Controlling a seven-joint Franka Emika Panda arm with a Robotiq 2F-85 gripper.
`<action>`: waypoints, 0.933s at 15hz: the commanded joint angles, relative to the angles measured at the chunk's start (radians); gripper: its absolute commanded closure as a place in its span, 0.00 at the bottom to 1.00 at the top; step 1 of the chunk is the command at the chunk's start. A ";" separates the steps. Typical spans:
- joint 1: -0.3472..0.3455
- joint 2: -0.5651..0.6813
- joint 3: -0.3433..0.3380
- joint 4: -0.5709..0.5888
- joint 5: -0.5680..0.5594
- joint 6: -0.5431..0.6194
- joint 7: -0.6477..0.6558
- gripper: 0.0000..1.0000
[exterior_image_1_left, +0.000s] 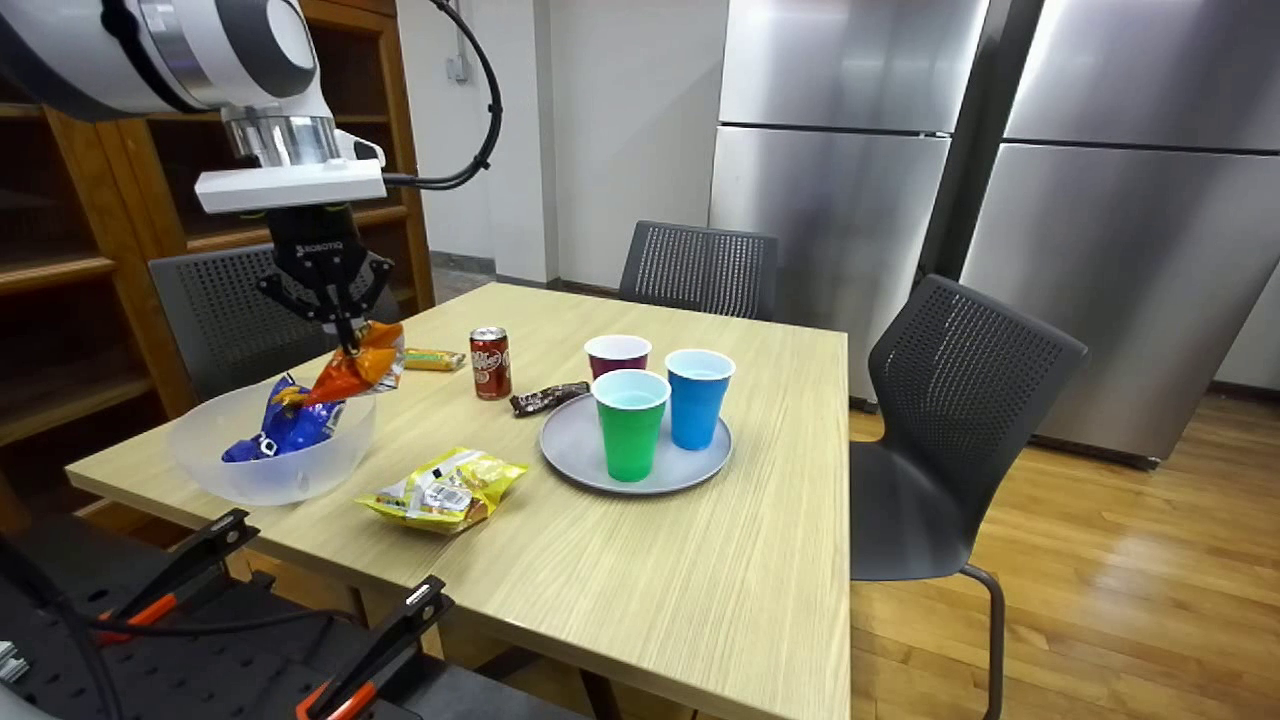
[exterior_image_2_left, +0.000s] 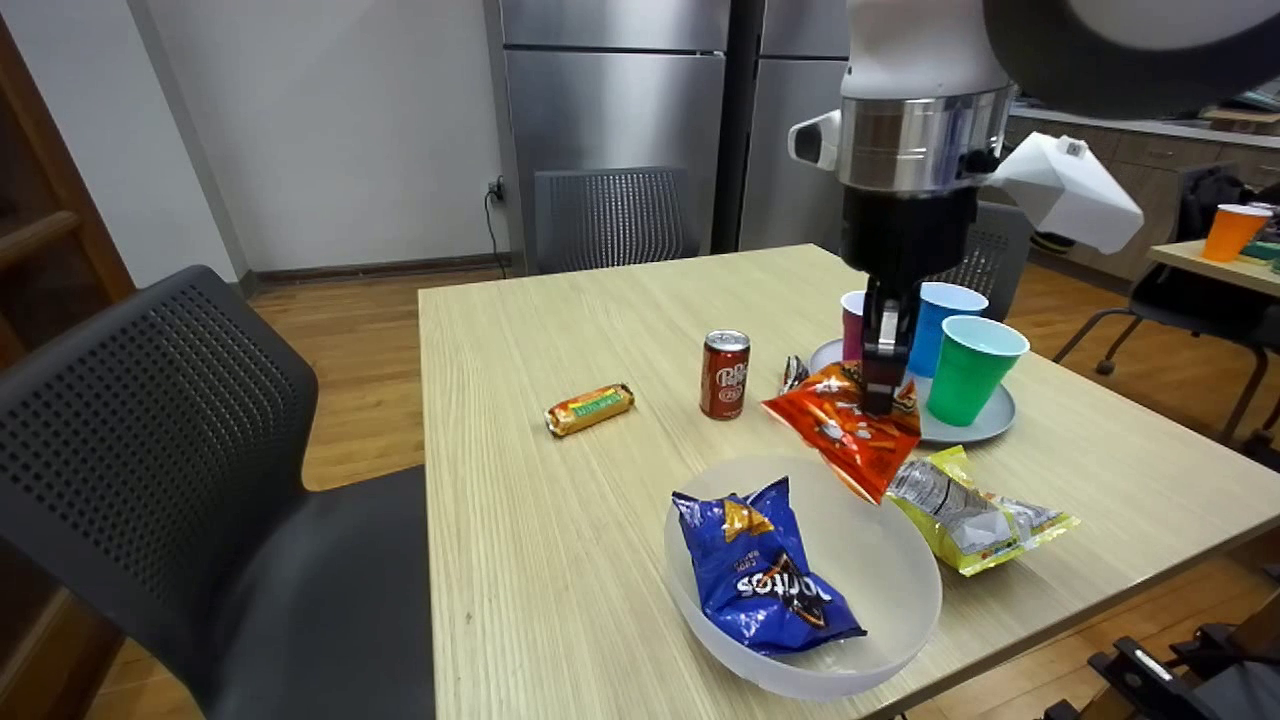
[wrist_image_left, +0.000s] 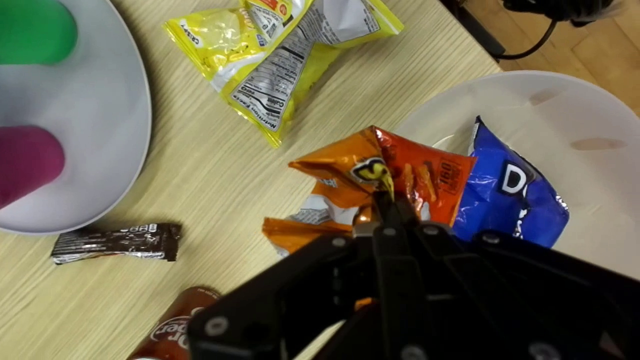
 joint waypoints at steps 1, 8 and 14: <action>0.021 0.040 0.028 0.021 -0.030 -0.020 0.047 1.00; 0.047 0.148 0.045 0.067 -0.013 -0.049 0.035 1.00; 0.056 0.225 0.057 0.112 -0.002 -0.076 0.023 1.00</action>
